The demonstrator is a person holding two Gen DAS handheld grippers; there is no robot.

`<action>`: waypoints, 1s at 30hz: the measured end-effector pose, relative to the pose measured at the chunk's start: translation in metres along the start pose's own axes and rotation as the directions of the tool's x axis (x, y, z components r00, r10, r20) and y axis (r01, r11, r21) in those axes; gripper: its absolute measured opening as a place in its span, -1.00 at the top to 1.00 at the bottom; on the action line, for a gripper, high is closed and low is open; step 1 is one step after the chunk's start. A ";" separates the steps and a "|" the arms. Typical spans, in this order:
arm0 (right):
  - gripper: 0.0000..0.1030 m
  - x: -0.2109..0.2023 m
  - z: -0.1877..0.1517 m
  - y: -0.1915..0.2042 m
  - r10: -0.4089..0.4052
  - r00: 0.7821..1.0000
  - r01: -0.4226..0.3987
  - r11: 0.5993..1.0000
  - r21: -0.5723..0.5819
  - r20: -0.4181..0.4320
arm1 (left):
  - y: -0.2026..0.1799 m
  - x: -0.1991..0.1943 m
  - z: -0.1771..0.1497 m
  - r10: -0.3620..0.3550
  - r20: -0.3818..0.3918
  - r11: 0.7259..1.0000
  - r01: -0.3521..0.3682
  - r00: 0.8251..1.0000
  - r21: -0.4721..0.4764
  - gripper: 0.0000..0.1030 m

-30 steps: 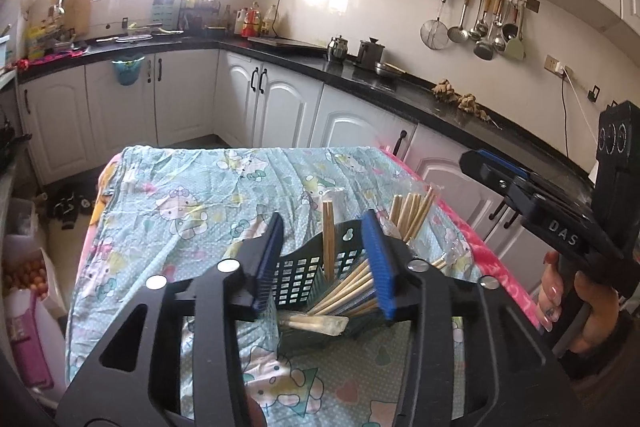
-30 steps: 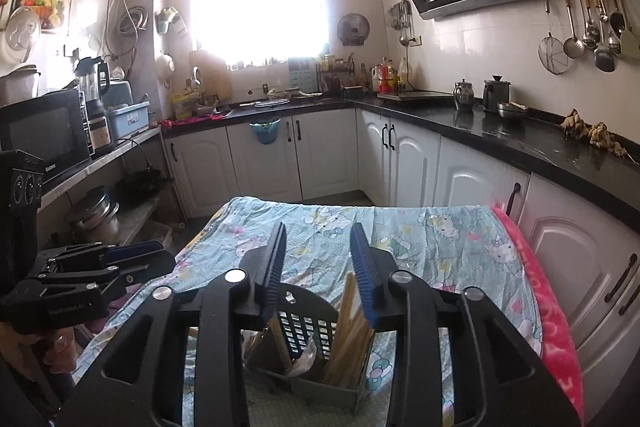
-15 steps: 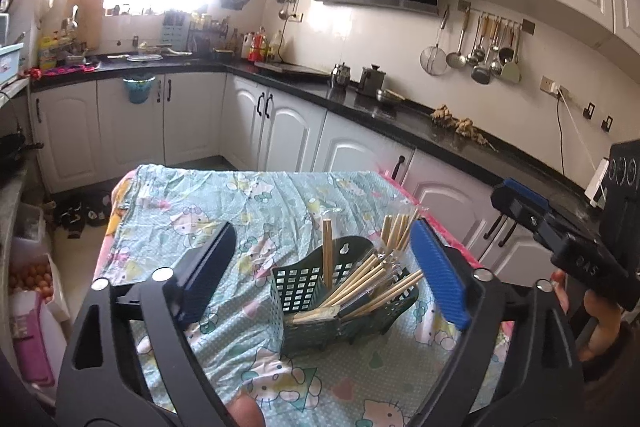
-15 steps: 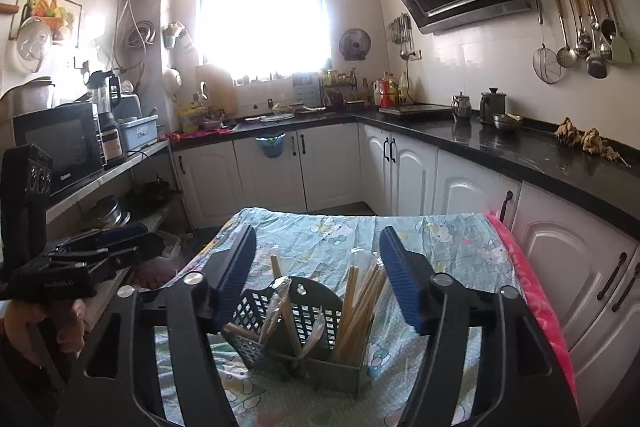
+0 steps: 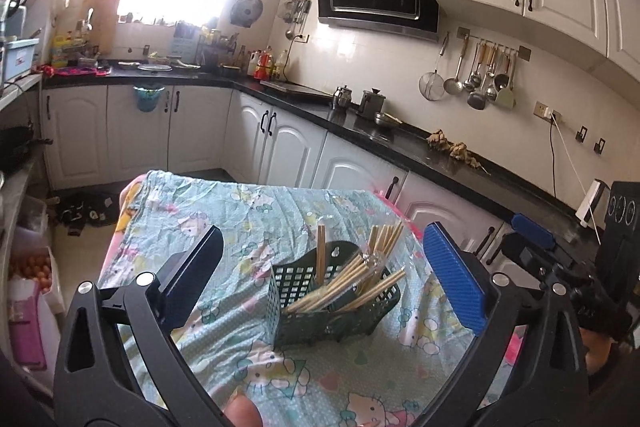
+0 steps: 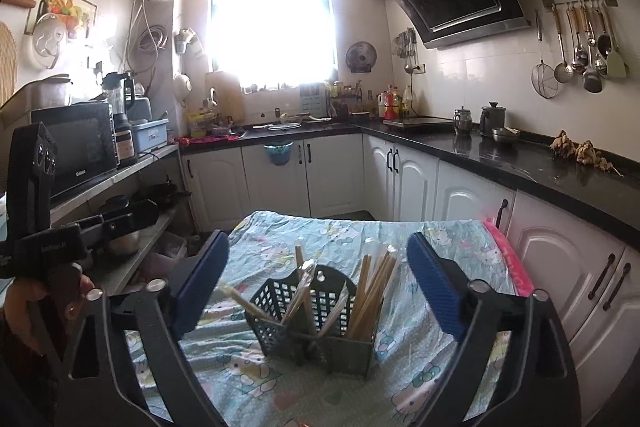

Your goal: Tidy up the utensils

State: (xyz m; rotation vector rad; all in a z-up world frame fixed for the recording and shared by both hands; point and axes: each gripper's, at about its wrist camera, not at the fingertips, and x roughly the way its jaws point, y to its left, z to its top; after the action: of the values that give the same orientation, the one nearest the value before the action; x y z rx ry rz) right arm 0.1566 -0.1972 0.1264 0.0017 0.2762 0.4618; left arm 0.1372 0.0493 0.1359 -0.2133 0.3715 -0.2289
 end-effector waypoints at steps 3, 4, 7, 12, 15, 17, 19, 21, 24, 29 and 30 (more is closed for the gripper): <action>-0.84 -0.006 -0.007 0.003 0.005 1.000 -0.005 1.000 0.009 -0.005 | -0.001 -0.006 -0.008 0.010 -0.002 1.000 -0.010 1.000 -0.001 -0.79; -0.84 -0.007 -0.011 0.004 0.007 1.000 -0.006 1.000 0.012 -0.009 | 0.000 -0.007 -0.010 0.014 -0.003 1.000 -0.014 1.000 -0.003 -0.79; -0.87 -0.010 -0.022 0.007 0.002 1.000 -0.002 1.000 0.021 -0.025 | -0.001 -0.011 -0.024 0.019 -0.024 1.000 -0.019 1.000 -0.007 -0.79; -0.87 -0.012 -0.044 0.010 0.000 0.998 0.002 0.999 0.032 -0.065 | -0.001 -0.013 -0.047 0.023 -0.058 1.000 -0.024 0.998 -0.012 -0.79; -0.87 -0.011 -0.060 0.015 -0.005 0.995 0.008 1.000 0.025 -0.097 | 0.000 -0.011 -0.063 0.028 -0.092 0.999 -0.030 0.995 -0.015 -0.79; -0.87 -0.011 -0.070 0.016 -0.007 0.993 0.010 0.999 0.031 -0.116 | 0.001 -0.009 -0.072 0.044 -0.107 0.999 -0.046 0.993 -0.013 -0.79; -0.87 -0.010 -0.080 0.016 -0.013 0.991 0.018 0.999 0.039 -0.134 | 0.003 -0.008 -0.083 0.059 -0.121 0.998 -0.061 0.991 -0.010 -0.79; -0.87 -0.011 -0.089 0.016 -0.026 0.989 0.031 0.999 0.033 -0.143 | 0.006 -0.007 -0.093 0.080 -0.132 0.997 -0.082 0.988 -0.007 -0.79; -0.87 -0.009 -0.103 0.014 -0.051 0.985 0.055 0.998 0.023 -0.162 | 0.010 -0.005 -0.109 0.117 -0.145 0.993 -0.118 0.983 -0.001 -0.79; -0.87 -0.008 -0.125 0.008 -0.080 0.982 0.085 0.996 0.025 -0.169 | 0.016 -0.002 -0.132 0.138 -0.174 0.990 -0.142 0.975 -0.014 -0.79; -0.87 -0.007 -0.129 0.007 -0.082 0.982 0.088 0.996 0.028 -0.171 | 0.016 -0.002 -0.135 0.139 -0.176 0.990 -0.144 0.974 -0.011 -0.79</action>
State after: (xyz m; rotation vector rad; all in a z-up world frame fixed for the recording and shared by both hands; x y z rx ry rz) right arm 0.1132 -0.2018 0.0048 -0.0151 0.4499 0.3719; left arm 0.0863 0.0426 0.0097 -0.1892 0.5620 -0.1028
